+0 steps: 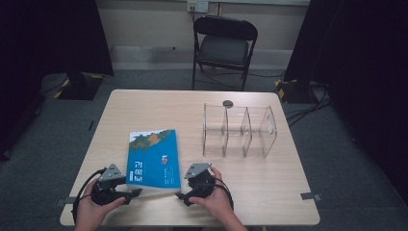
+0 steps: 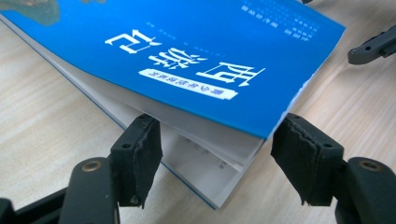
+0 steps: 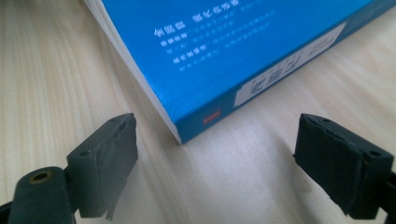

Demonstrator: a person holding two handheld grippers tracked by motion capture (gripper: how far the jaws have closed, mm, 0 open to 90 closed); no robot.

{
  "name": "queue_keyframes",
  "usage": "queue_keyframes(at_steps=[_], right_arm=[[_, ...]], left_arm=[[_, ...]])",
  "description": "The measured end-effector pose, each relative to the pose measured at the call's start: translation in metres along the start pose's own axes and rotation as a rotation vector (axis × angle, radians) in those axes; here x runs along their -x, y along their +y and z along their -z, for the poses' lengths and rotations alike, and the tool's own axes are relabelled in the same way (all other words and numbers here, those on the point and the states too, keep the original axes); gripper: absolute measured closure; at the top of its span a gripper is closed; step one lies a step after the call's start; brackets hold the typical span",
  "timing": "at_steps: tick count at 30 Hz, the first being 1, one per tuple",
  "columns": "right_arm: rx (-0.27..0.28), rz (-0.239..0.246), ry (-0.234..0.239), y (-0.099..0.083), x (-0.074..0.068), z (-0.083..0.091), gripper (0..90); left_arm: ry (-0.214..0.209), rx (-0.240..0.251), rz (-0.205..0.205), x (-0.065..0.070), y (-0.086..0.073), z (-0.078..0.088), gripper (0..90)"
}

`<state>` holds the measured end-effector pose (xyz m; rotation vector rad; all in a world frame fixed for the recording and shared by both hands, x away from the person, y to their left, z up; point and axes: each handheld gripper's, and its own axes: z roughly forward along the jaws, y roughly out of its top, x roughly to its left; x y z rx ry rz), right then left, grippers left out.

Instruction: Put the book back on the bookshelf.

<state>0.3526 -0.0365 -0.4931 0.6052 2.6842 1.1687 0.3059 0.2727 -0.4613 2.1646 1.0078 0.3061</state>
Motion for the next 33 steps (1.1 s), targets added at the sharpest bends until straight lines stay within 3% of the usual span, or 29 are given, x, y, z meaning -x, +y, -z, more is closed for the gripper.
queue_keyframes(at_steps=[3, 4, 6, 10, 13, 17, 20, 28, 33], right_arm=[[0.01, 0.002, 0.004, 0.004, 0.0, 0.004, 12.6], [0.019, 0.004, 0.01, 0.007, 0.0, 0.006, 12.5], [0.017, 0.021, 0.003, 0.011, -0.001, 0.008, 12.5], [0.026, 0.024, 0.011, 0.018, -0.003, 0.008, 12.5], [0.025, 0.056, -0.006, 0.025, -0.007, 0.006, 12.5], [0.022, 0.036, 0.012, 0.031, -0.009, 0.004, 12.3], [0.02, 0.056, 0.011, 0.036, -0.011, 0.002, 12.3], [0.012, 0.111, 0.046, 0.052, -0.028, -0.016, 12.3], [0.02, 0.113, 0.043, 0.052, -0.033, -0.026, 11.8]], left_arm=[[-0.011, 0.011, 0.001, -0.001, 0.002, 0.001, 33.7], [-0.016, 0.024, 0.018, 0.0, 0.003, 0.0, 33.7], [-0.009, 0.018, -0.006, 0.0, 0.006, 0.002, 33.6], [-0.015, 0.023, -0.007, 0.0, 0.01, 0.004, 33.5], [-0.02, 0.036, -0.005, -0.001, 0.013, 0.005, 33.3], [-0.016, 0.037, -0.021, 0.0, 0.016, 0.006, 33.3], [-0.022, 0.054, -0.018, 0.0, 0.018, 0.006, 33.2], [-0.022, 0.05, -0.027, 0.0, 0.019, 0.006, 33.1], [-0.02, 0.052, -0.026, 0.001, 0.02, 0.007, 33.1]])
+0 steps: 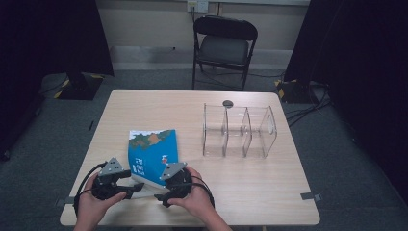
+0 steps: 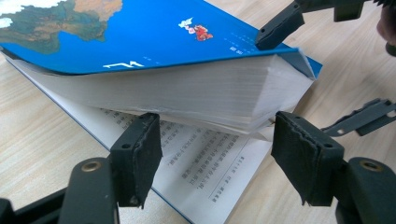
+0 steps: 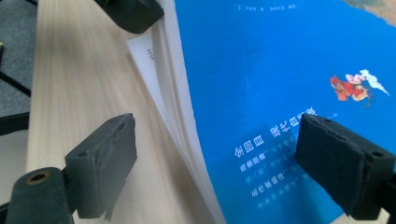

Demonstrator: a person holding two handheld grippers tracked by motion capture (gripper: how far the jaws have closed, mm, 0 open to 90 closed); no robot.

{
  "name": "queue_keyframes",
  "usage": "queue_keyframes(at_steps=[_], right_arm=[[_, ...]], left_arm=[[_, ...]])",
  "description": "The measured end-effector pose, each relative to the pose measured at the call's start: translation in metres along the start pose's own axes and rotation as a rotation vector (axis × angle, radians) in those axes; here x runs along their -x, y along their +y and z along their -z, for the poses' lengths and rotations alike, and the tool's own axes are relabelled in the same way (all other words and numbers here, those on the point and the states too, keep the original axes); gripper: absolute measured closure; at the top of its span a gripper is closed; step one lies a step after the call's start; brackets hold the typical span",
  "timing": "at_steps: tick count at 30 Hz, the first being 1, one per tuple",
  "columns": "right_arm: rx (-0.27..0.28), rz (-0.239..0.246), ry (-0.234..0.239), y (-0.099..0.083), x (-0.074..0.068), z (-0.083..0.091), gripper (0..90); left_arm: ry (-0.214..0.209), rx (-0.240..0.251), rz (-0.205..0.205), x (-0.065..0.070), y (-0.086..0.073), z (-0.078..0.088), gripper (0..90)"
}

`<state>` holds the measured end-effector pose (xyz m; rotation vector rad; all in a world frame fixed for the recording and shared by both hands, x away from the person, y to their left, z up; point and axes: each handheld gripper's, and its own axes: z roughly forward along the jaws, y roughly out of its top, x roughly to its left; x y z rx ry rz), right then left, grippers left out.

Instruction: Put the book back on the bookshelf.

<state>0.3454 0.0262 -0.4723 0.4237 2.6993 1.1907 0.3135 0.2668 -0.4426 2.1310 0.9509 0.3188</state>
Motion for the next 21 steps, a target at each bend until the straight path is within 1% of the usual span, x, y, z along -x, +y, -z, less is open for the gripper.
queue_keyframes(at_steps=[1, 3, 6, 7, 8, 9, 11, 12, 13, 18, 21], right_arm=[[0.007, -0.002, 0.0, 0.0, 0.0, -0.001, 11.8], [0.016, -0.012, -0.007, 0.0, 0.0, -0.003, 11.6], [0.023, -0.014, -0.019, 0.001, -0.001, -0.005, 11.0], [0.029, -0.022, -0.038, 0.001, -0.003, -0.008, 9.9], [0.029, -0.022, -0.038, 0.001, -0.003, -0.008, 9.9], [0.038, -0.013, -0.06, 0.002, -0.004, -0.011, 9.7], [0.042, -0.017, -0.087, 0.002, -0.006, -0.014, 9.7], [0.042, -0.017, -0.087, 0.002, -0.006, -0.014, 9.7], [0.052, -0.031, -0.107, 0.003, -0.008, -0.016, 9.6], [0.057, -0.026, -0.11, 0.002, -0.009, -0.017, 9.5], [0.063, -0.044, -0.106, 0.002, -0.007, -0.018, 9.5]], left_arm=[[0.003, 0.002, 0.006, 0.0, 0.001, 0.0, 33.1], [-0.004, 0.008, 0.002, 0.0, 0.001, 0.0, 33.0], [-0.001, 0.006, -0.004, 0.0, 0.003, 0.0, 33.0], [-0.005, 0.005, -0.001, 0.0, 0.004, 0.0, 33.1], [-0.002, 0.009, -0.001, 0.0, 0.004, 0.0, 33.1], [-0.001, 0.013, -0.005, 0.001, 0.006, 0.0, 33.1], [-0.001, 0.014, -0.005, 0.001, 0.007, 0.0, 33.1], [-0.001, 0.014, -0.005, 0.001, 0.007, 0.0, 33.0], [0.002, 0.014, -0.007, 0.002, 0.008, 0.0, 33.1], [0.0, 0.011, -0.007, 0.001, 0.008, 0.0, 33.0], [-0.001, 0.013, -0.01, 0.001, 0.008, 0.0, 33.0]])
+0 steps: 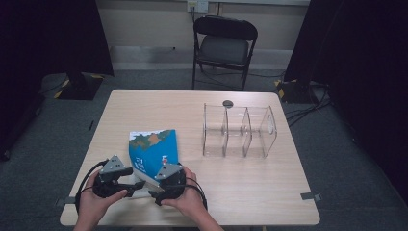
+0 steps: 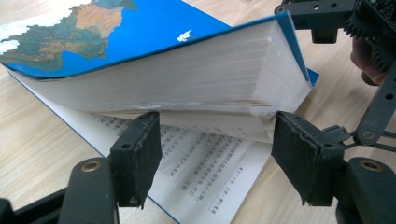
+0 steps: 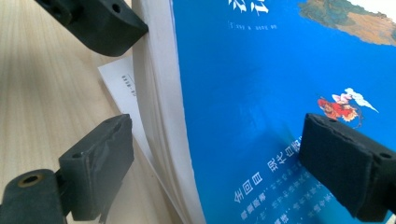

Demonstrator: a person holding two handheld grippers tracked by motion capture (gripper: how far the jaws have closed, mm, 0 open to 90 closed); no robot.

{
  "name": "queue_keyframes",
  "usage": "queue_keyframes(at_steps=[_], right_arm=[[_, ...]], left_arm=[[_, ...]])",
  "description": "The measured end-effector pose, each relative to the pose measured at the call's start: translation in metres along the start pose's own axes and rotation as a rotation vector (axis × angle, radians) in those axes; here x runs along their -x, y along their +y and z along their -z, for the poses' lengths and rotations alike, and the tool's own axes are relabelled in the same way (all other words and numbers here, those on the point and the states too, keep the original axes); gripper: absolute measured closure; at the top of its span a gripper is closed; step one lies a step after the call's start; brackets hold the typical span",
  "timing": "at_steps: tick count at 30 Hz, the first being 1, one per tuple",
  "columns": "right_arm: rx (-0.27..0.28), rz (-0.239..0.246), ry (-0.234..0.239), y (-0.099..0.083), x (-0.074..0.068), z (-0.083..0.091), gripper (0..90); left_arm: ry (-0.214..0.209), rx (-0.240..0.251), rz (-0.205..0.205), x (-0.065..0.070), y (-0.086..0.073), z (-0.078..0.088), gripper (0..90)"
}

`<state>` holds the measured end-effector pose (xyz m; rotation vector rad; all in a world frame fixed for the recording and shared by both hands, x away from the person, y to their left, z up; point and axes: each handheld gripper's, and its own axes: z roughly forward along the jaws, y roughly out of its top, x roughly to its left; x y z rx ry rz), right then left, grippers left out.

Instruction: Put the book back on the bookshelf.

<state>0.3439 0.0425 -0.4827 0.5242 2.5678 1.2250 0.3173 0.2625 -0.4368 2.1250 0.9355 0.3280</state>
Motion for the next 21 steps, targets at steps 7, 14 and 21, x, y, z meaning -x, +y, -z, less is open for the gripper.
queue_keyframes(at_steps=[7, 14, 21], right_arm=[[-0.022, 0.027, -0.034, 0.0028, -0.0038, -0.0038, 9.4], [-0.023, 0.034, -0.058, 0.006, -0.0051, -0.0088, 10.0], [-0.002, 0.035, -0.066, 0.0034, -0.0007, -0.0063, 20.2]], left_arm=[[-0.013, 0.015, 0.024, -0.0003, 0.0017, -0.0007, 31.6], [-0.021, 0.009, 0.026, -0.002, 0.0001, -0.0003, 31.4], [-0.023, -0.023, 0.005, -0.0028, -0.0024, -0.001, 31.3]])
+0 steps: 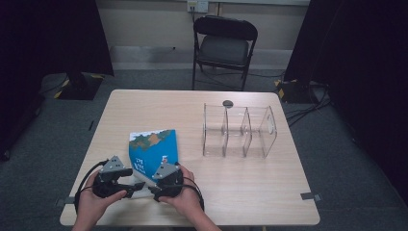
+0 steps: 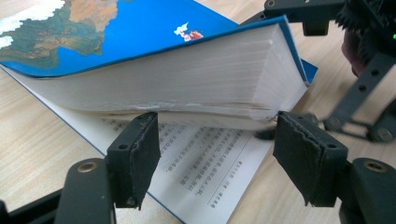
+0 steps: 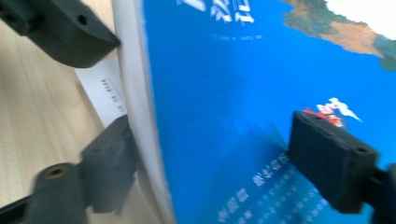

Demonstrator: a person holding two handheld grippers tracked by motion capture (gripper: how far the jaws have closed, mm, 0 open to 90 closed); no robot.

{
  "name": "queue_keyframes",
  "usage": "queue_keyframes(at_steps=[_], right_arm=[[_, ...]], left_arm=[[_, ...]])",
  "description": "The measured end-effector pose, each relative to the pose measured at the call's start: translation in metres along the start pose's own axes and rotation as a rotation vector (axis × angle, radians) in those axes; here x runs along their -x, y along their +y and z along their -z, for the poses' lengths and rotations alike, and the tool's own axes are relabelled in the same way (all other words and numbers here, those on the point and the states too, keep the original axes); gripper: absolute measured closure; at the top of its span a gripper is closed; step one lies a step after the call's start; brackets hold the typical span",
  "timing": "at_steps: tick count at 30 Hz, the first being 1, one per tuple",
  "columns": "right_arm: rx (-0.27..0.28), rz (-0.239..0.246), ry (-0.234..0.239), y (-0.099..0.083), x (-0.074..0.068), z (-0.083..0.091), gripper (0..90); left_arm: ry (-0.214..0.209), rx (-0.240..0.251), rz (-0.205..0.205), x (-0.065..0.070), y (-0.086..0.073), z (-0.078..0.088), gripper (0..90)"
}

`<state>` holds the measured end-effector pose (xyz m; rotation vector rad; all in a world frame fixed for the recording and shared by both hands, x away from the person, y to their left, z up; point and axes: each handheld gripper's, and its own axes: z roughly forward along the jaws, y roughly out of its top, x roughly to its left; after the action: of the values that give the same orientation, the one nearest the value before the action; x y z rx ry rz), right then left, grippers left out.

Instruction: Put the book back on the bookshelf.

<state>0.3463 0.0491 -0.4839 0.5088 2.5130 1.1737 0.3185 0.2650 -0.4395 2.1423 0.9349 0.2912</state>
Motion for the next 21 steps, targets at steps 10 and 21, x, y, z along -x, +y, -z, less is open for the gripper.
queue_keyframes(at_steps=[10, 21], right_arm=[[-0.009, 0.028, 0.017, 0.001, 0.004, 0.001, 25.0], [-0.014, 0.089, 0.053, 0.005, 0.005, -0.001, 31.6]], left_arm=[[0.002, -0.021, -0.02, 0.0, -0.004, -0.001, 29.2], [0.017, -0.05, -0.056, 0.0, -0.018, -0.003, 27.6]])
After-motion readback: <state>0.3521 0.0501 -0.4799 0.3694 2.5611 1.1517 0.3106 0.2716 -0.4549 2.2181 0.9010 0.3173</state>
